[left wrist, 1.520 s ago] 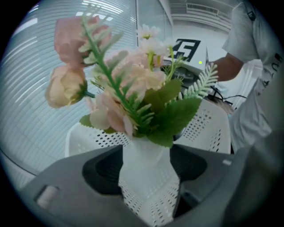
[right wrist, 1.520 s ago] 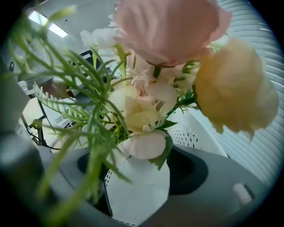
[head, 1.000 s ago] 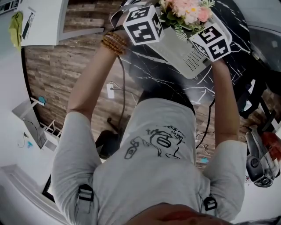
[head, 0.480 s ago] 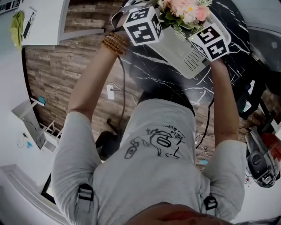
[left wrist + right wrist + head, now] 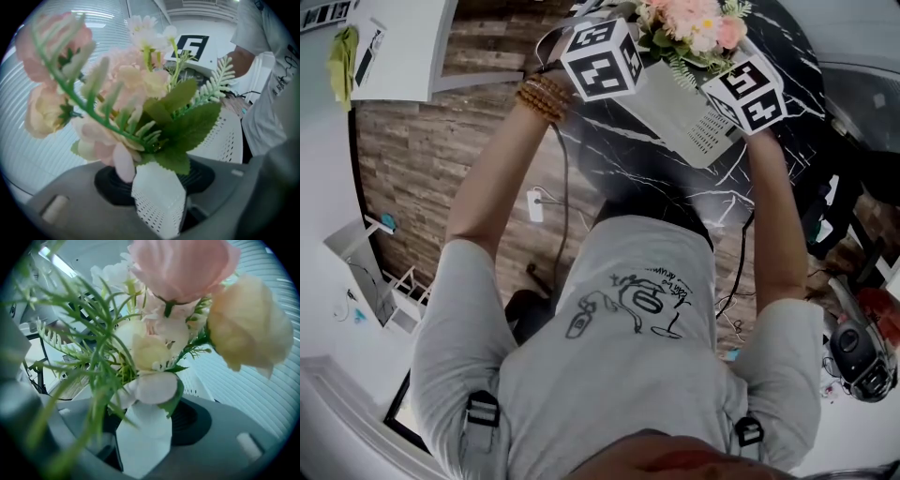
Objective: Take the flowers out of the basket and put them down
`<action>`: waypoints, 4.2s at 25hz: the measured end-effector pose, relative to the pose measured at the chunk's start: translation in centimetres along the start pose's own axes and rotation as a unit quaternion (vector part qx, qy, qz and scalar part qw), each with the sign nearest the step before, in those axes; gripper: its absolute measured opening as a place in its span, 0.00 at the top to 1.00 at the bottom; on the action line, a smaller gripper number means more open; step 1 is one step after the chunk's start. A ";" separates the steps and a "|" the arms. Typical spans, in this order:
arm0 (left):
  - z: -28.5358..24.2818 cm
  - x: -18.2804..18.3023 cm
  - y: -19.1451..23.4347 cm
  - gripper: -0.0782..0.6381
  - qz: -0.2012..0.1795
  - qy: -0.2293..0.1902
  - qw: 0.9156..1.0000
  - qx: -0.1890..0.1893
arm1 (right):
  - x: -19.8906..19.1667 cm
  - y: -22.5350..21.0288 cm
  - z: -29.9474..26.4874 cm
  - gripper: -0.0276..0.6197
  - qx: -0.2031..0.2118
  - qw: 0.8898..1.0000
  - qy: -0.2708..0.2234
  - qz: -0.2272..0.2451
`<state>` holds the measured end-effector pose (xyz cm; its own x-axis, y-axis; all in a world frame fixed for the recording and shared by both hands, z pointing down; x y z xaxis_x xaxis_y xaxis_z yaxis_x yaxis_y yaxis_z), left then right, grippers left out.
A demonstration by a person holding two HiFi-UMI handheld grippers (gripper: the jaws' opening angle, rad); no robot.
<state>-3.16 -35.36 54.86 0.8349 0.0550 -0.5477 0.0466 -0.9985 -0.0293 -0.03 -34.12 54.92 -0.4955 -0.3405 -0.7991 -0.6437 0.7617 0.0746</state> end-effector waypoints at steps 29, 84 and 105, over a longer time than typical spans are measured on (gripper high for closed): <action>13.1 9.0 -2.6 0.54 -0.023 -0.027 0.999 0.039 | 11.5 1.2 11.2 0.53 -0.028 0.997 -0.042 0.051; 7.9 29.8 -20.5 0.54 -0.141 -0.069 0.987 -0.043 | 0.6 3.5 37.1 0.53 -0.148 0.989 -0.008 -0.013; 2.4 34.5 -26.2 0.54 -0.161 -0.066 0.982 -0.071 | -6.3 4.1 43.0 0.53 -0.173 0.984 -0.001 -0.038</action>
<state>23.10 -7.32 34.77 0.6866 0.3581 -0.6327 0.3805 -0.9186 -0.1070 25.52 -5.11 34.65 -0.4382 -0.3875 -0.8111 -0.8384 0.5016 0.2133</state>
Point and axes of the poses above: the fingertips, and each gripper's own axes: z backward along the fingers, y to its left, x out of its top, the point moved 2 cm from there along z, backward along the fingers, and after that the axes turned 13 degrees about z, right-handed, at the moved point
